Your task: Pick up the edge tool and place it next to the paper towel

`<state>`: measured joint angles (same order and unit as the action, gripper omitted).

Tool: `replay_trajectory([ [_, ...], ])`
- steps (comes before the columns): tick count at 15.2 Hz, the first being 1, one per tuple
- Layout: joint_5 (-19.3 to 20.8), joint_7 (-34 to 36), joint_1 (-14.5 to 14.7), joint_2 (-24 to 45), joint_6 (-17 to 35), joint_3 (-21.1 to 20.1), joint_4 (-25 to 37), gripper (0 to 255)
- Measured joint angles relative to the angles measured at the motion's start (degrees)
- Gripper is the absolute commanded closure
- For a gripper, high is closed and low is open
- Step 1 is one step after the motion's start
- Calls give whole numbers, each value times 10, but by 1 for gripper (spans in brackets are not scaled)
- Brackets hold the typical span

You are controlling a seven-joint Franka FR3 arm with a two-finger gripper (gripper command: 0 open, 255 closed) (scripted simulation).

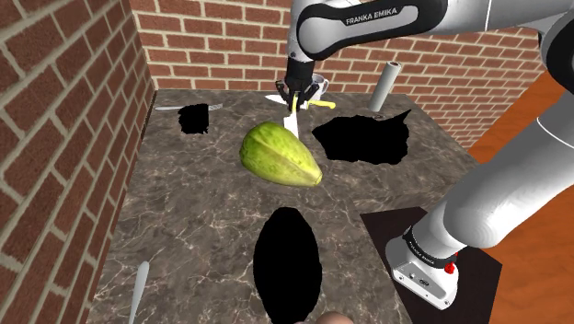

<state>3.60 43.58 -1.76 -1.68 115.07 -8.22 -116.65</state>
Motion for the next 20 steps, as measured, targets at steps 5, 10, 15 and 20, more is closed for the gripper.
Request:
replay_trajectory([
  [5, -2, -4, -1, -9, -36, 1, 28, 255],
  [10, -4, -5, 0, -13, -75, 0, 62, 255],
  [15, -5, -10, -1, -19, -113, 1, 95, 255],
  [20, -5, -11, 0, -17, -153, 1, 136, 255],
])
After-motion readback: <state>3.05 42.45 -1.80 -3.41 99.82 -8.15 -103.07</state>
